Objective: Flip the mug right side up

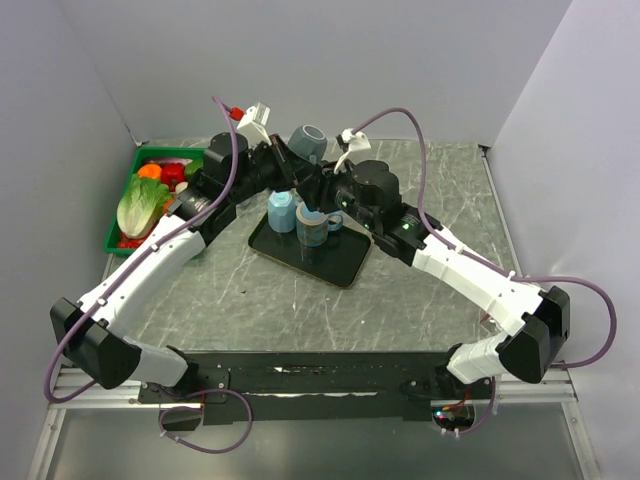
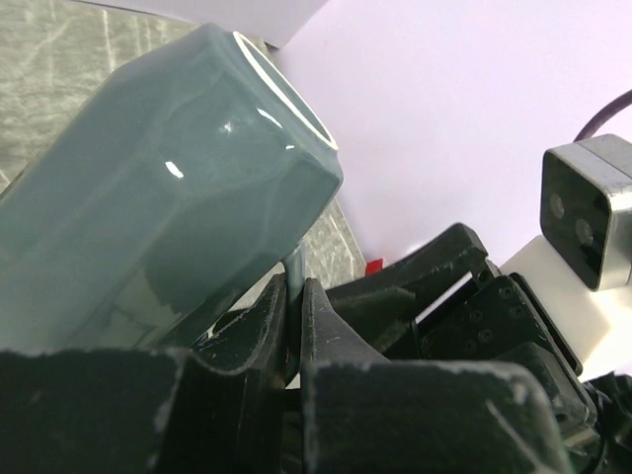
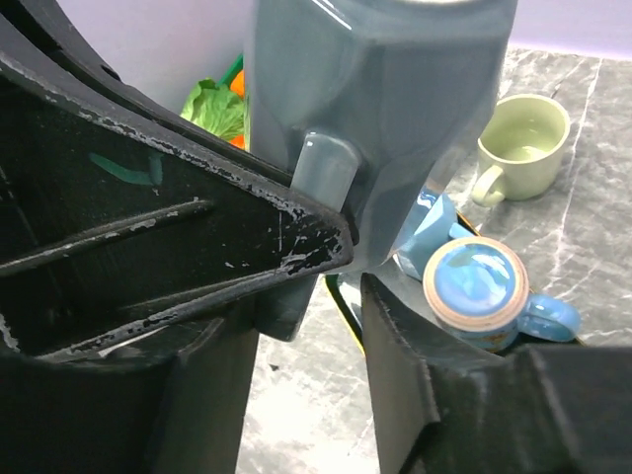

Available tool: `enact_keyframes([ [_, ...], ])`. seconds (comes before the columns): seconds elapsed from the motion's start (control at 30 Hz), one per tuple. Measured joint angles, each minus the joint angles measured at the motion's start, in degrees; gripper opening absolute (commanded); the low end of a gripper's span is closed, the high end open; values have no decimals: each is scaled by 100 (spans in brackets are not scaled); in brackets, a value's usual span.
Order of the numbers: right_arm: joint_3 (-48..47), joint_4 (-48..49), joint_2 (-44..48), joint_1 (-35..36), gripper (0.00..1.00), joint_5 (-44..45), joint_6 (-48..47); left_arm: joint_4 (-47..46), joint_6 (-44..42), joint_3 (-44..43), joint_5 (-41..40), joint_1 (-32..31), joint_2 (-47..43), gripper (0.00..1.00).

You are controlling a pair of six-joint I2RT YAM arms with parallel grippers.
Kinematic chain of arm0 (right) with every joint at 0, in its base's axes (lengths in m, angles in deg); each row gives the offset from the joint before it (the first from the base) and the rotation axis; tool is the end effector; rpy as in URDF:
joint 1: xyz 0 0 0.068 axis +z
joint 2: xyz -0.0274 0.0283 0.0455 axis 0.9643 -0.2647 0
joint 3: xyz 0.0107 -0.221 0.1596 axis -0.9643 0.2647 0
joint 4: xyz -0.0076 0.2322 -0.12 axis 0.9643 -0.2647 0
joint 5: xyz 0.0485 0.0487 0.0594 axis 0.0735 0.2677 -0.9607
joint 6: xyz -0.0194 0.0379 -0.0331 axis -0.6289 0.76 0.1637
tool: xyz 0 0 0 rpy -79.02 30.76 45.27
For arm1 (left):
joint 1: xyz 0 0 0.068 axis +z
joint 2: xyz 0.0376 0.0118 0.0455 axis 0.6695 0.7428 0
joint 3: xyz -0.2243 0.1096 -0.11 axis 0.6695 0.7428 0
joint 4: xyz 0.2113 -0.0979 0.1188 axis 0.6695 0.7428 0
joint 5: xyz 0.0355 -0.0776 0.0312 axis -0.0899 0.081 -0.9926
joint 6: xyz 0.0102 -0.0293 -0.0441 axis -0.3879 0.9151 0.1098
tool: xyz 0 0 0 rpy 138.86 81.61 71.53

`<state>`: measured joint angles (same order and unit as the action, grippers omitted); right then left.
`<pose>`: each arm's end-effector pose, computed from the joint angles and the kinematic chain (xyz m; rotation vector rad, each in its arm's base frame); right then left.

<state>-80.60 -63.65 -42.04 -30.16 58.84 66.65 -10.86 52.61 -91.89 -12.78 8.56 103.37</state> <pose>0.2355 0.2270 0.4002 -0.2988 1.7637 0.7611 0.2613 -0.1815 0.4302 -0.0016 1.8484 -1.1616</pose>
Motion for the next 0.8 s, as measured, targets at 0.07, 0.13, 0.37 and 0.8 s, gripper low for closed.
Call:
enact_keyframes([
  [0.07, -37, -4, -42, 7, 41, 4, 83, -11, -11, 0, -50, 2, 2, 1],
  [0.13, -57, -2, -66, 17, 36, 20, 190, -31, -28, 0, -90, 0, 9, 1],
  [0.37, -87, -55, -96, 28, 52, 142, 531, -234, -57, 111, -173, -22, 28, 1],
  [0.8, -70, -260, -94, -26, 63, 487, 975, -553, -44, 358, -442, -63, -35, 1],
])
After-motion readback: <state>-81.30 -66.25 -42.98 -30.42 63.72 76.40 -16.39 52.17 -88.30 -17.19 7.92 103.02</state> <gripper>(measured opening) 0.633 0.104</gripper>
